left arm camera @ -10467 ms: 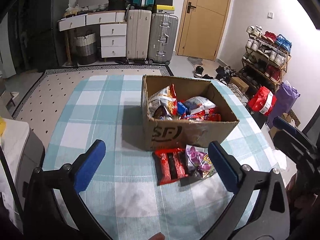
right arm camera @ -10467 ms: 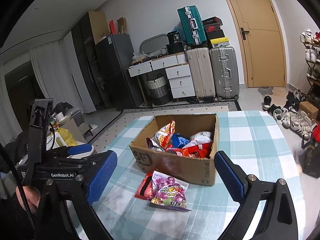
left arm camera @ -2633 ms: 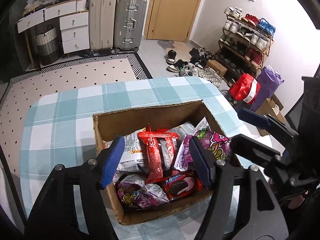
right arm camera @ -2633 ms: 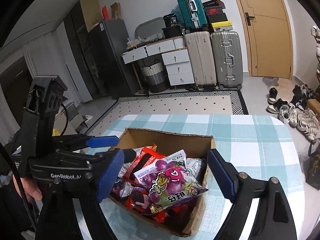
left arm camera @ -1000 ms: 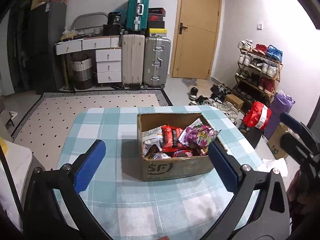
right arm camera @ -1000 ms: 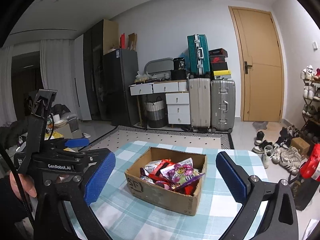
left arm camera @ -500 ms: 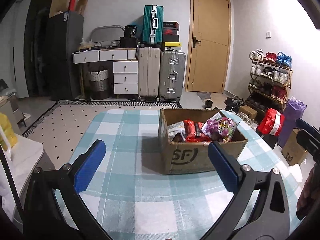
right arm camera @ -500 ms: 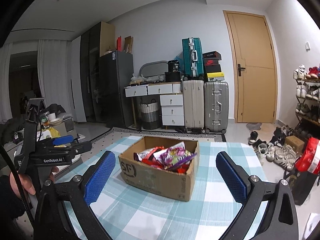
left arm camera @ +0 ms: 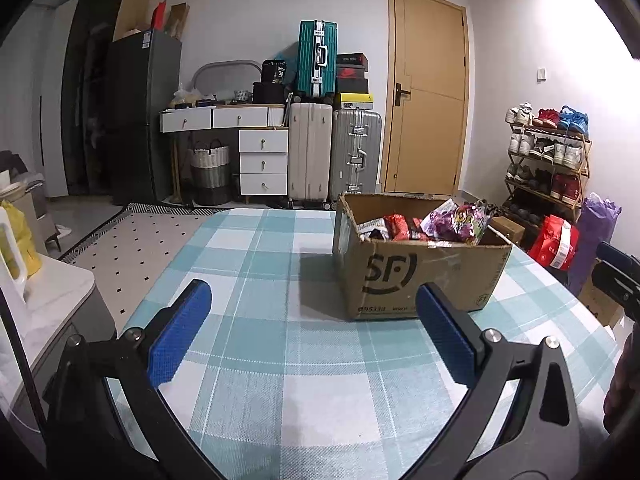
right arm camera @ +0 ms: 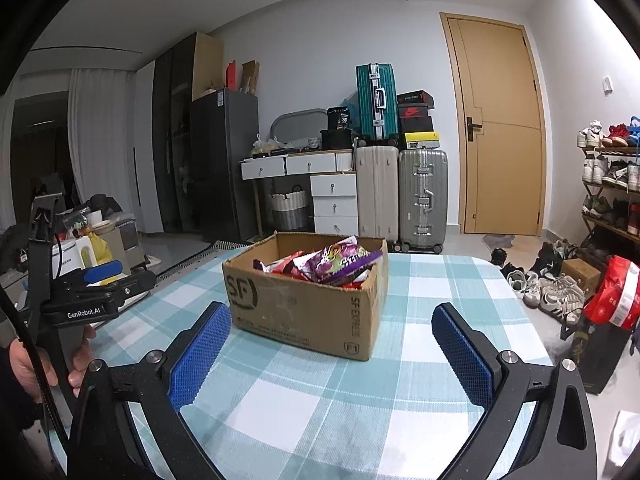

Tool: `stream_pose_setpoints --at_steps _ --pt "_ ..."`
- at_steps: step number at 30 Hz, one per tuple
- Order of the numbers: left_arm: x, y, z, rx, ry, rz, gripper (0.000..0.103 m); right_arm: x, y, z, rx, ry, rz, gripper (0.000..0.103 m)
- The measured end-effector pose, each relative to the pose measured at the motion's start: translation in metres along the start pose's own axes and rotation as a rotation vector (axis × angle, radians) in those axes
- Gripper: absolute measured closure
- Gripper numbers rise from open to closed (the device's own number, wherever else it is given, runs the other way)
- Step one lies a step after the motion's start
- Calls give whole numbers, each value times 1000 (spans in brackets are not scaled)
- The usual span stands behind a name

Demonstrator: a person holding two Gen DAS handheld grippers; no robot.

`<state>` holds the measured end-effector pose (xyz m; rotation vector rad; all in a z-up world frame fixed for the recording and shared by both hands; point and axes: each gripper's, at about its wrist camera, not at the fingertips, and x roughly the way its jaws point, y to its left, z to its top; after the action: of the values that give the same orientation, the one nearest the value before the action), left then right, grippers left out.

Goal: Organize snacks

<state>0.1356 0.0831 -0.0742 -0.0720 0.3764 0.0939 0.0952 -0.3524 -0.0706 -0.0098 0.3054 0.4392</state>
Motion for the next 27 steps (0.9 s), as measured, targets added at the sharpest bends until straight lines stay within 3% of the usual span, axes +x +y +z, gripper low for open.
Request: stream_pose_setpoints --at_steps 10,17,27 --pt "8 3 -18 16 -16 13 1 7 3 -28 -38 -8 -16 1" --pt "0 -8 -21 73 -64 -2 1 16 8 -29 -64 15 7 1" --pt "0 -5 -21 47 -71 12 1 14 6 -31 -63 7 8 1"
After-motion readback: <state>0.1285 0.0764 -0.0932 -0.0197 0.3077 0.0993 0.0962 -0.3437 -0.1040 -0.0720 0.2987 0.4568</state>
